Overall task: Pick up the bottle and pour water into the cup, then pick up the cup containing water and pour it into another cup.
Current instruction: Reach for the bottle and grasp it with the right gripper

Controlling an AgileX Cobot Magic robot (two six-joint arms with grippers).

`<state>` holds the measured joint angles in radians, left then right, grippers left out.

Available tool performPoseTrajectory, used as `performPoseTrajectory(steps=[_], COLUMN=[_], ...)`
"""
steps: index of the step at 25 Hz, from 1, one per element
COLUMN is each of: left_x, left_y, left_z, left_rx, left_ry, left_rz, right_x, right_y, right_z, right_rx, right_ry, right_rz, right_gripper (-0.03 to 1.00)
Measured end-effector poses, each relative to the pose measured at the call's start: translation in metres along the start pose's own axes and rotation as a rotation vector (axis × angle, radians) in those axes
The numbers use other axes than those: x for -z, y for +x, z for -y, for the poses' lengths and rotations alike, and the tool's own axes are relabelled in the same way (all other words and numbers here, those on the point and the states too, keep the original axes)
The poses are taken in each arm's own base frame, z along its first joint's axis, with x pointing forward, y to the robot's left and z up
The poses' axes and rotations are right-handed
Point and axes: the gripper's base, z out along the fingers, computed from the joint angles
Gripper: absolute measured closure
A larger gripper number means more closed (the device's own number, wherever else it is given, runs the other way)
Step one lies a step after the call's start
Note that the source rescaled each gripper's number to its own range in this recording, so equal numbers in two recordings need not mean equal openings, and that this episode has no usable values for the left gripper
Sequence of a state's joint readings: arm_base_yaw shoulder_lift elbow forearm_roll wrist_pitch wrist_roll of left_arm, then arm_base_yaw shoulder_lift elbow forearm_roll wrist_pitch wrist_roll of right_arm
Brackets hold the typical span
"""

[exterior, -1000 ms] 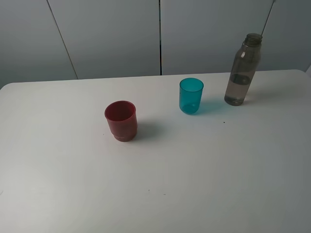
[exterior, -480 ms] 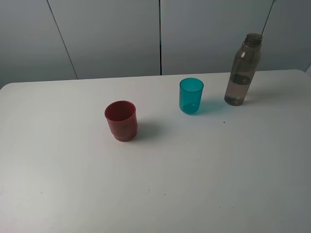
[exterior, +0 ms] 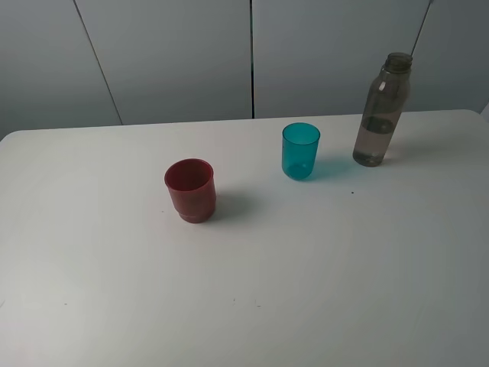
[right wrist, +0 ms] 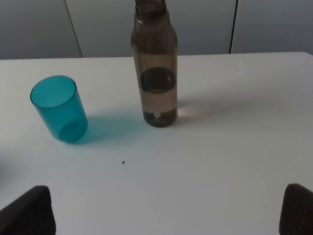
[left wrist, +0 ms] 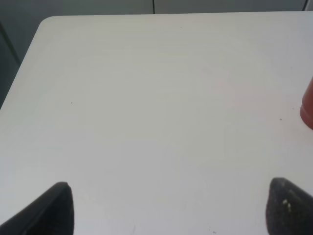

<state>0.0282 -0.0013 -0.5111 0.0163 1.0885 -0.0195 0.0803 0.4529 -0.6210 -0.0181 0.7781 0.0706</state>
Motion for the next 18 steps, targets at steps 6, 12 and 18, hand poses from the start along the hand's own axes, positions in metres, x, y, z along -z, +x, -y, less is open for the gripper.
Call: performPoseTrajectory(steps=[6,12,18], left_x=[0.000,0.000,0.000], left_y=[0.000,0.000,0.000], left_z=[0.000,0.000,0.000], left_rx=[0.000,0.000,0.000], left_ry=[0.000,0.000,0.000], left_rz=[0.000,0.000,0.000], right_x=[-0.057,-0.123,-0.180], right_y=[-0.024,-0.017,0.015], right_z=[-0.003,-0.007,-0.019], right_rx=[0.000,0.031,0.034], right_ry=[-0.007,-0.016,-0.065], right_rz=[0.004,-0.160,-0.189], right_gripper=[-0.02,-0.02,-0.02])
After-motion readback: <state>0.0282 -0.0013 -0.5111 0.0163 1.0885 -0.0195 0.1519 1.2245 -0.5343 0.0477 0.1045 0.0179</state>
